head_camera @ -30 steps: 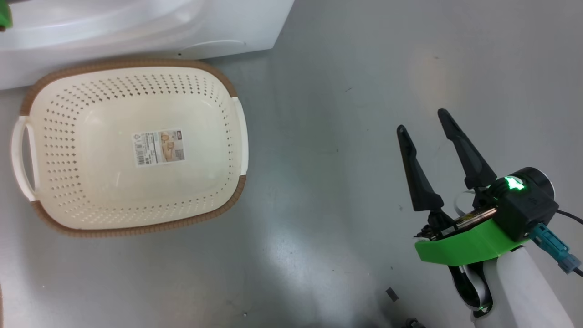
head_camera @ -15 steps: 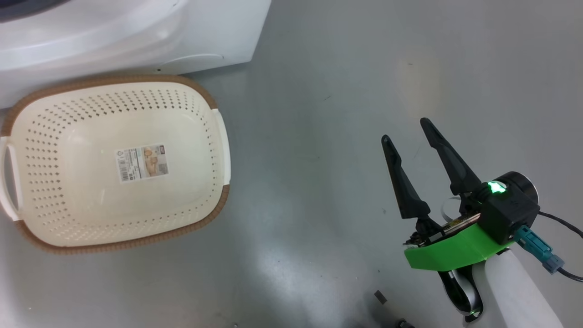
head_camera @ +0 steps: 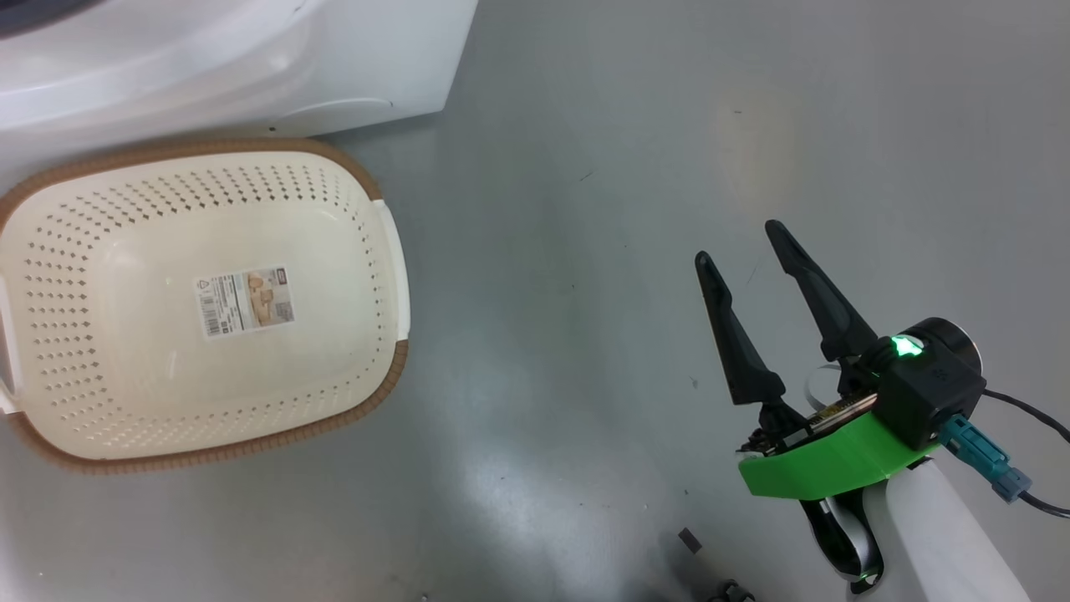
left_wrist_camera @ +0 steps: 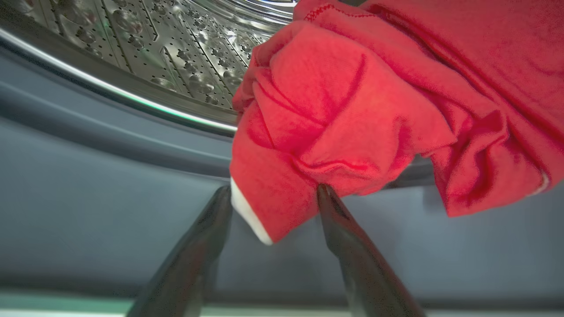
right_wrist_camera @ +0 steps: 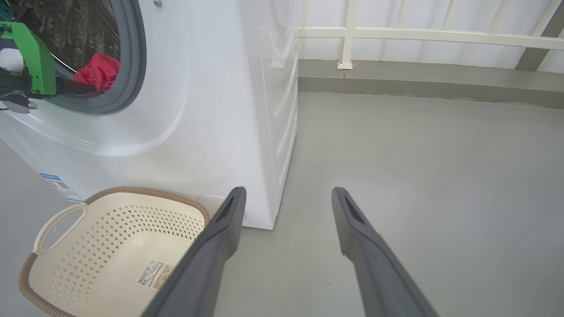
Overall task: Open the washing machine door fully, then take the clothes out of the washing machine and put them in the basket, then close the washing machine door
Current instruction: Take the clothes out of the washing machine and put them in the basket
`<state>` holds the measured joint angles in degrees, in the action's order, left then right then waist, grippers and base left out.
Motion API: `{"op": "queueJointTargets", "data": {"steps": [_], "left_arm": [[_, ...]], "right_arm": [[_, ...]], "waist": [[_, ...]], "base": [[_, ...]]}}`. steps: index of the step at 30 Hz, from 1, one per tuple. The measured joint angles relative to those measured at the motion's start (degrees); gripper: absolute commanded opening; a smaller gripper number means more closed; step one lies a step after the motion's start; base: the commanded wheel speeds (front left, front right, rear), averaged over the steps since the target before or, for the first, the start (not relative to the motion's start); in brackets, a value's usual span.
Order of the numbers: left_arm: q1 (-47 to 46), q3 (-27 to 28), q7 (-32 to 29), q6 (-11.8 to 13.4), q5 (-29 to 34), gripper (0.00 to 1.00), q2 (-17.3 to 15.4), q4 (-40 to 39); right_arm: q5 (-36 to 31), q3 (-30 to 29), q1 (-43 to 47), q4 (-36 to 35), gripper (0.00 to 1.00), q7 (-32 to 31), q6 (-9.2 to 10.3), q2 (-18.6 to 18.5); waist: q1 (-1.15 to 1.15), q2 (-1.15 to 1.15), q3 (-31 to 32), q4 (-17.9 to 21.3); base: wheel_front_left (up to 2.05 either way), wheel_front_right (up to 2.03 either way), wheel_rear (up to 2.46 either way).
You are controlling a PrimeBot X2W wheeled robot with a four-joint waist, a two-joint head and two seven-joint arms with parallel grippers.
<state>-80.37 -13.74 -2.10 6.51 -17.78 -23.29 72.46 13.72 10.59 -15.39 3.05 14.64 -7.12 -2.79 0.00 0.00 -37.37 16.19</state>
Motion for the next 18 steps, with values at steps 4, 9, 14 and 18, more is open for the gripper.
{"op": "queueJointTargets", "data": {"steps": [4,9,14,18], "left_arm": [[-0.1,-0.4,0.2,-0.6,0.0,0.23,-0.4,0.1],[-0.2,-0.5,1.5,-1.5,-0.6,0.0,-0.4,0.2],[-0.7,-0.5,3.6,-2.1,-1.3,0.0,0.3,0.1],[-0.9,-0.5,5.3,-3.0,-1.7,0.0,0.7,-0.4]], "right_arm": [[0.0,0.1,0.0,0.1,1.0,0.0,0.0,0.0],[0.2,0.2,0.0,0.2,1.0,0.0,0.0,0.0],[0.4,0.1,0.0,0.3,1.0,0.0,0.0,0.0],[0.4,0.1,-0.1,0.3,1.0,0.0,0.0,0.0]], "waist": [[0.0,0.0,-0.3,0.0],[0.0,0.0,-0.5,-0.1],[0.0,0.0,-0.8,-0.4],[0.0,0.0,-0.9,-0.8]], "base": [[0.0,0.0,0.0],[0.0,0.0,0.0],[0.0,0.0,0.0],[0.0,0.0,0.0]]}}
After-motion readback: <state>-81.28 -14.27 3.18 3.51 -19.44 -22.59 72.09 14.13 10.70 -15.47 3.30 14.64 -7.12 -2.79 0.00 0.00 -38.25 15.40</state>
